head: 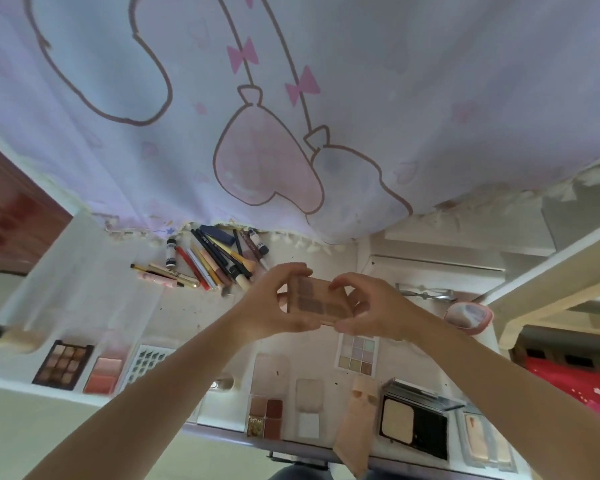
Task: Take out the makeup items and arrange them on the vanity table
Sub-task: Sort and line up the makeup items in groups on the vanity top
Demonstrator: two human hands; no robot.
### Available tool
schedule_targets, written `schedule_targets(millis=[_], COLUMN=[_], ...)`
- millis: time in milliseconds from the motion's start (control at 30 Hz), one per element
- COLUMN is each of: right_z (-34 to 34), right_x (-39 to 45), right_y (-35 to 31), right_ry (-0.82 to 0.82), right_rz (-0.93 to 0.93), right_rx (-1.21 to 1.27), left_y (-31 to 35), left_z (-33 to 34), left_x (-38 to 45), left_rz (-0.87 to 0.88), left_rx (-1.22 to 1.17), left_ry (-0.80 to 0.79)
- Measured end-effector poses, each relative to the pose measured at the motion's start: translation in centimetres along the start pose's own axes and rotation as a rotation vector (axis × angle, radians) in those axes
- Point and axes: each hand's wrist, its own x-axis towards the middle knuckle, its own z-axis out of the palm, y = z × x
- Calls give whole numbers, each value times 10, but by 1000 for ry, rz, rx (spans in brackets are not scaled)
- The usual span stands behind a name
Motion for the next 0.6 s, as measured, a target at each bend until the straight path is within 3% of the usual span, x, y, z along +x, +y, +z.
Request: schedule_targets(millis=[167,333,433,600], right_z=[3,0,-2,-3], right_x=[-4,-4,-3,-5], right_y=[-7,-3,-3,-6], right_ry=[98,132,159,193], right_rz=[-35,12,-8,-15], right_rx=[105,293,278,263], left_y=[-1,-3,-1,0], left_z=[-3,-4,-3,-1], left_x=[-1,4,6,9], left_rz=[-29,-33,-28,-13], left_rx=[-392,-389,-398,-456], left_ry=[-23,29,-64,4])
